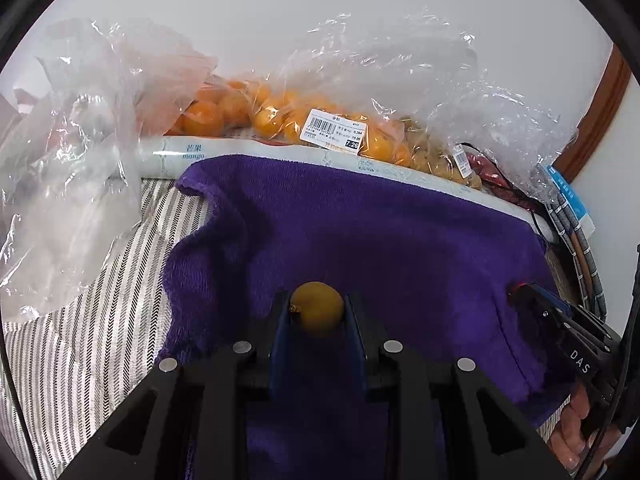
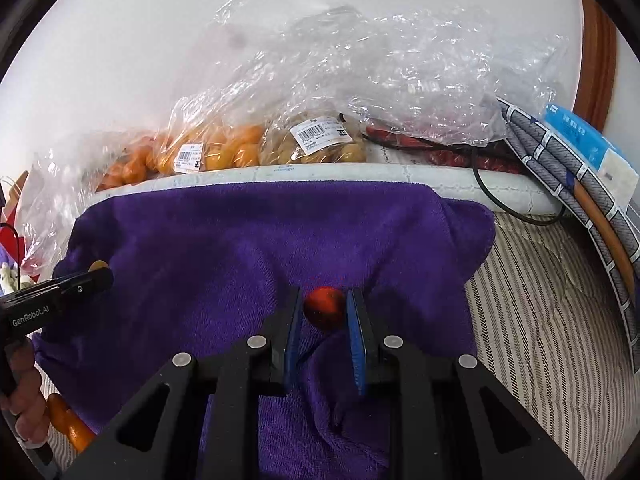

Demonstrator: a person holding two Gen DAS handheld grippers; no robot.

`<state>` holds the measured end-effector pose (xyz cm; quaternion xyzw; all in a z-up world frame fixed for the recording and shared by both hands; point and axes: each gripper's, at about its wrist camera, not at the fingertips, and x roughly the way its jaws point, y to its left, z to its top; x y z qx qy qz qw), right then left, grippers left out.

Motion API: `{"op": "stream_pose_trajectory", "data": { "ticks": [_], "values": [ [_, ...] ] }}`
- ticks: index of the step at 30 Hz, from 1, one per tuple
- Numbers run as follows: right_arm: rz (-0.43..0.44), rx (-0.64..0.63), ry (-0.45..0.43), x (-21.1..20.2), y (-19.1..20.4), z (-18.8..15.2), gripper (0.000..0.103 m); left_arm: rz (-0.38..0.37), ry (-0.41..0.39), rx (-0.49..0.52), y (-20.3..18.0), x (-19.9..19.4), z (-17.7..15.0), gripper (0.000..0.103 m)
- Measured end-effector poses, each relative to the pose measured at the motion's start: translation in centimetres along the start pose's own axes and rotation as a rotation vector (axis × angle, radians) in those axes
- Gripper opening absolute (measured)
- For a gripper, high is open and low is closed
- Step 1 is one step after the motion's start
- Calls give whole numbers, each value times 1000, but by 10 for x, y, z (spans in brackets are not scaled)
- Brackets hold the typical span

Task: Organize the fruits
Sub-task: 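Carry both held fruits up and over onto the purple towel, then open both grippers to set the fruits down on the towel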

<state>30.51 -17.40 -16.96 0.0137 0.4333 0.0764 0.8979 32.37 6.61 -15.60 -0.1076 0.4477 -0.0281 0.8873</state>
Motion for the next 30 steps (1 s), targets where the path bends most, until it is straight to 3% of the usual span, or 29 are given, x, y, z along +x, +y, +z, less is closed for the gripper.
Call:
{"op": "stream_pose_trajectory", "data": {
  "ticks": [2, 6, 10, 19, 30],
  "values": [
    [0, -1, 0, 0, 0, 0, 24, 2, 2, 1, 0, 0, 0, 26],
    [-2, 2, -12, -4, -1, 0, 47, 6, 2, 3, 0, 0, 1, 26],
    [2, 12, -46, -15, -1, 1, 60, -3, -13, -10, 2, -5, 2, 30],
    [-38, 6, -125, -68, 11, 6, 61, 42, -130, 4, -8, -52, 3, 39],
    [-105, 42, -152, -151, 10, -39, 61, -44, -174, 18, -12, -127, -45, 39]
  ]
}}
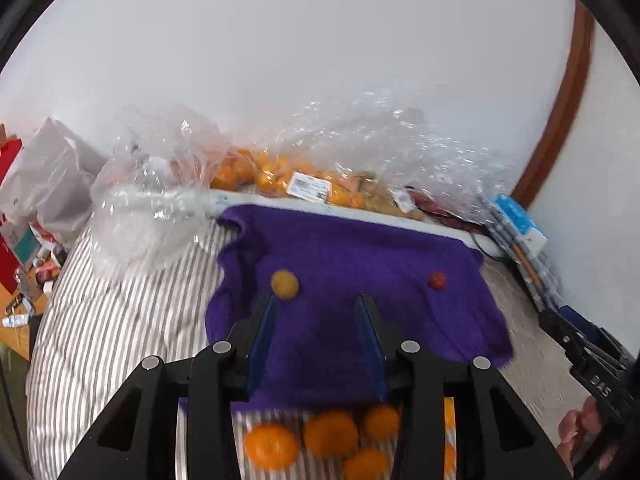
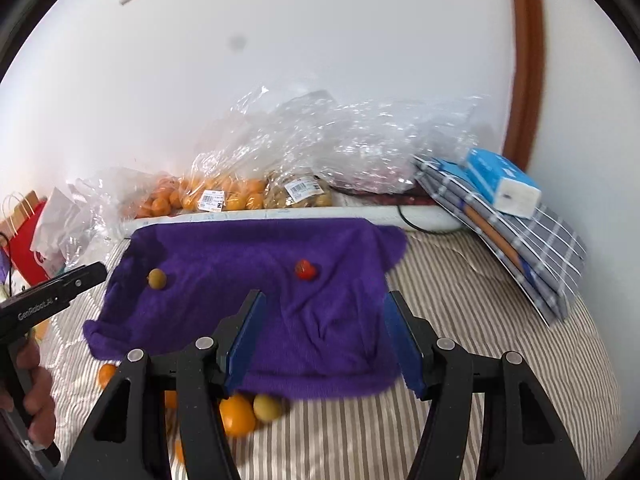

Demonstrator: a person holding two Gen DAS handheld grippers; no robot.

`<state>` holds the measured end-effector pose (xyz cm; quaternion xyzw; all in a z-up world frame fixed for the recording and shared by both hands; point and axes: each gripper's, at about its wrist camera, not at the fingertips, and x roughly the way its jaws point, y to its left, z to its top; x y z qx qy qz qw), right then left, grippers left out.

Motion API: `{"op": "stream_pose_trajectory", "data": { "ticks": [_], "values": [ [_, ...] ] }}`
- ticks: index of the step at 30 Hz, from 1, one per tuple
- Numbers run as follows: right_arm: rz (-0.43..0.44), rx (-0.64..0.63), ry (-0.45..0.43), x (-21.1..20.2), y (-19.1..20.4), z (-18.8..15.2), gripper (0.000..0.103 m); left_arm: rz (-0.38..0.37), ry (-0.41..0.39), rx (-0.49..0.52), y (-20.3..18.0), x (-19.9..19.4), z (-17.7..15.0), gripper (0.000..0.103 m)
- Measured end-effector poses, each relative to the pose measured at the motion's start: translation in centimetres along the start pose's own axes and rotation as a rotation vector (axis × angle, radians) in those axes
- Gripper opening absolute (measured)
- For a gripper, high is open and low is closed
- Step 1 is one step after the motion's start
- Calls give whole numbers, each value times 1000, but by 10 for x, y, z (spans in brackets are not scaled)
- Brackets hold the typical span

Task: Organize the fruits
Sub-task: 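Open both grippers to set the fruits down on the towel, then withdraw both open grippers back from the towel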

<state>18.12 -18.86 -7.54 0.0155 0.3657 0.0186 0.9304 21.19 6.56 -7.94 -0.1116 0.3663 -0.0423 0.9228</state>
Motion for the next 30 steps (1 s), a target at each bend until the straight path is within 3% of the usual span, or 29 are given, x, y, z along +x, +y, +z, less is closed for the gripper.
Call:
{"op": "stream_pose_trajectory", "data": {
  "ticks": [5, 14, 26, 30],
  "values": [
    [18, 36, 4, -37, -7, -20, 61, -20, -24, 19, -4, -42, -20, 39],
    [90, 51, -12, -88, -9, -50, 61, 8, -36, 39, -3, -89, -52, 39],
    [106, 15, 10, -90, 10, -80, 61, 59, -17, 19, 18, -98, -88, 40],
    [108, 16, 20, -79, 14, -91, 61, 80, 2, 9, 30, -91, -98, 46]
  ]
}}
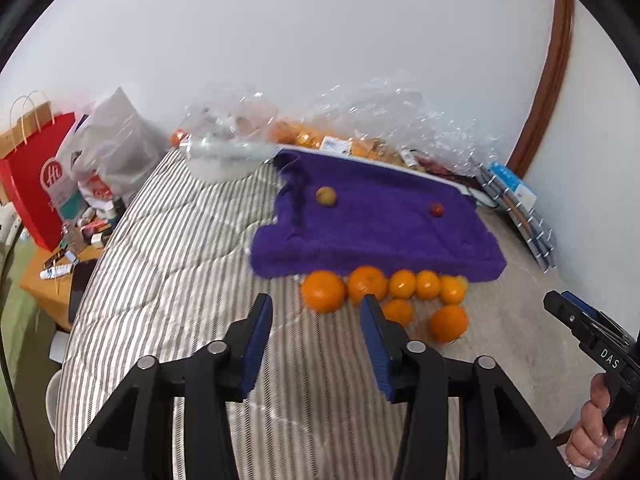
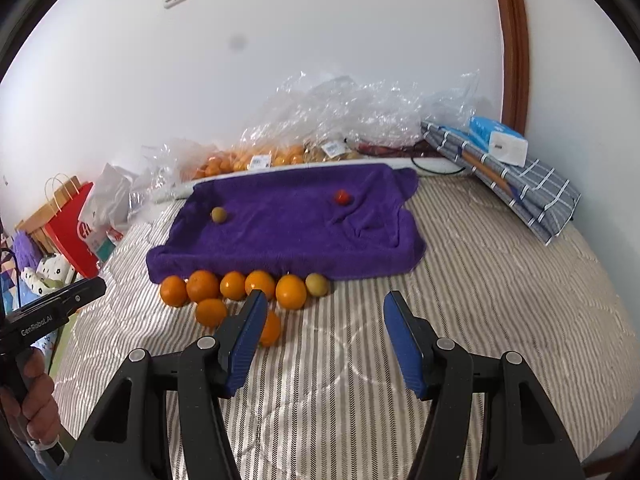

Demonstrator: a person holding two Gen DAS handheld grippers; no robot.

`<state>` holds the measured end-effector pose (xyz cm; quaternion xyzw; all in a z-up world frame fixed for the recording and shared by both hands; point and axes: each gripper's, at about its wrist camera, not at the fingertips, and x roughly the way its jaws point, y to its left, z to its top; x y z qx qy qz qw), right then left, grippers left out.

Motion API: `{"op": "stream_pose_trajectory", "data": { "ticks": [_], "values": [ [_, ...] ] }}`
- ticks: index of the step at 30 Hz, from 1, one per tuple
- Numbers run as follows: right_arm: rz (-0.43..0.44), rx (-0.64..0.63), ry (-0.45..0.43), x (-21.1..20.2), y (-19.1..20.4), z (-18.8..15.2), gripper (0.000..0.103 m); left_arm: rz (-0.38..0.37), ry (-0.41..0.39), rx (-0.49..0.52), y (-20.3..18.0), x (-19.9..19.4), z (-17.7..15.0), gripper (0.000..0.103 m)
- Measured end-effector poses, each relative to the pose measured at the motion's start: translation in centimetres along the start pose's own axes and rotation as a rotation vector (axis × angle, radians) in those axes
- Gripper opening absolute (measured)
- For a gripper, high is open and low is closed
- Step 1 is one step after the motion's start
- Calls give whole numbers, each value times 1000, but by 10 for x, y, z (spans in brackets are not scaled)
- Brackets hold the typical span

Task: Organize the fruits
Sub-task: 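Withdraw both open grippers back from the towel, then grasp a large orange from the row with the right gripper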

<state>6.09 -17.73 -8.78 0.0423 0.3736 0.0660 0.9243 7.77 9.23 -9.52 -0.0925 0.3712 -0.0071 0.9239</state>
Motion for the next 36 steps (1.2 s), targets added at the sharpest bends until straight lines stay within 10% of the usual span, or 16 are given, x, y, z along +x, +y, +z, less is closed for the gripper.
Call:
{"op": "stream_pose_trajectory", "data": {
  "ticks": [30, 36],
  "values": [
    [138, -96, 196, 115, 55, -34, 44, 61, 131, 1, 44, 69, -34, 58],
    [118, -93, 143, 96, 33, -38, 44, -41, 142, -1, 29, 72, -21, 57]
  ]
}}
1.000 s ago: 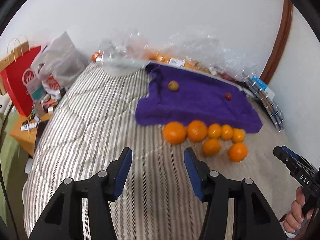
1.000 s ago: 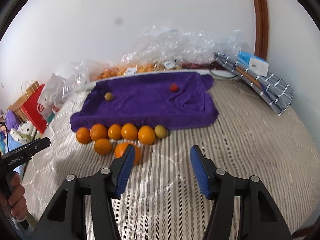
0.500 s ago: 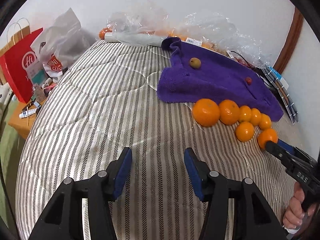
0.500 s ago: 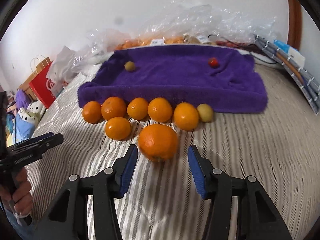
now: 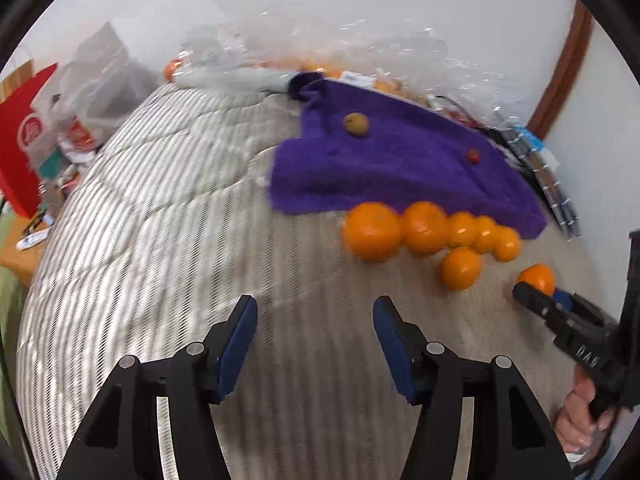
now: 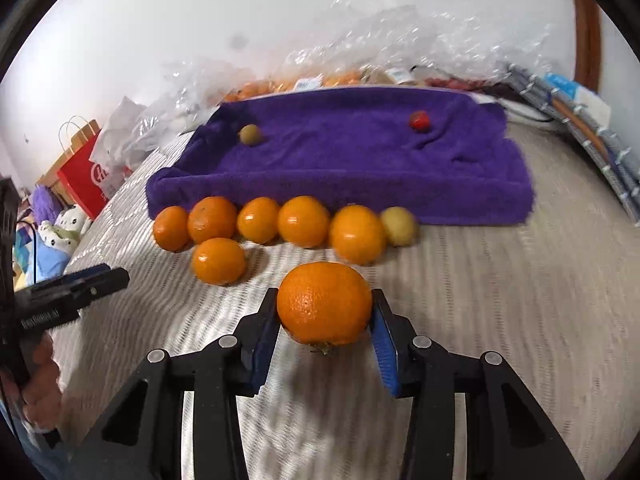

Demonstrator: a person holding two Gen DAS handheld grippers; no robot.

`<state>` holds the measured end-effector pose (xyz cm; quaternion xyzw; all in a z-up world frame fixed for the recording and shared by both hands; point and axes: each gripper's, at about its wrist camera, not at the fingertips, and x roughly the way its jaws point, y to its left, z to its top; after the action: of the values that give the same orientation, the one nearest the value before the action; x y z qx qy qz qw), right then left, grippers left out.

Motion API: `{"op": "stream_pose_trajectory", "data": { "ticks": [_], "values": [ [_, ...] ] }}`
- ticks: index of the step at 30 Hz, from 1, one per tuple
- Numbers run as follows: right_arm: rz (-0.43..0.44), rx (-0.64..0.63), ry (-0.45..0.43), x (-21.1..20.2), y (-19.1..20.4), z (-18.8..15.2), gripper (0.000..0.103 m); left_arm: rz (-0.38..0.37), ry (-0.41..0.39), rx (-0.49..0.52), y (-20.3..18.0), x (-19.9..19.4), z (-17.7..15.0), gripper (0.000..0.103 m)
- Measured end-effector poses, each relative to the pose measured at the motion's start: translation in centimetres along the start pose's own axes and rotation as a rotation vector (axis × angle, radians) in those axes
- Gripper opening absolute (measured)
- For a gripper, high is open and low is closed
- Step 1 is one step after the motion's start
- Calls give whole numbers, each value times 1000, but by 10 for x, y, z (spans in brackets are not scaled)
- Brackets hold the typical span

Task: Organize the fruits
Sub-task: 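Grasp a large orange from the row with the right gripper, then grasp another large orange with the left gripper while the right holds its orange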

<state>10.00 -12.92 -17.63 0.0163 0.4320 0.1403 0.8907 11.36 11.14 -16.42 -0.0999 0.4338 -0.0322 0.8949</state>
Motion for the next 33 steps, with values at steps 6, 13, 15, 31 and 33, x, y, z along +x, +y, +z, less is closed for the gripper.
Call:
{"op": "stream_pose_trajectory", "data": {
  "ticks": [6, 13, 15, 31, 33],
  "values": [
    [-67, 14, -37, -18, -31, -8, 44, 53, 5, 93, -34, 22, 15, 59],
    [-77, 62, -60, -29, -59, -13, 44, 127, -29, 133, -44, 42, 27, 59],
    [-63, 79, -60, -28, -62, -12, 44, 130, -35, 125, -46, 44, 29, 59],
    [-9, 99, -75, -31, -65, -14, 44, 4, -169, 31, -34, 25, 28, 39],
    [-3, 103, -85, -33, -66, -14, 44, 11, -195, 25, -33, 20, 27, 39]
  ]
}}
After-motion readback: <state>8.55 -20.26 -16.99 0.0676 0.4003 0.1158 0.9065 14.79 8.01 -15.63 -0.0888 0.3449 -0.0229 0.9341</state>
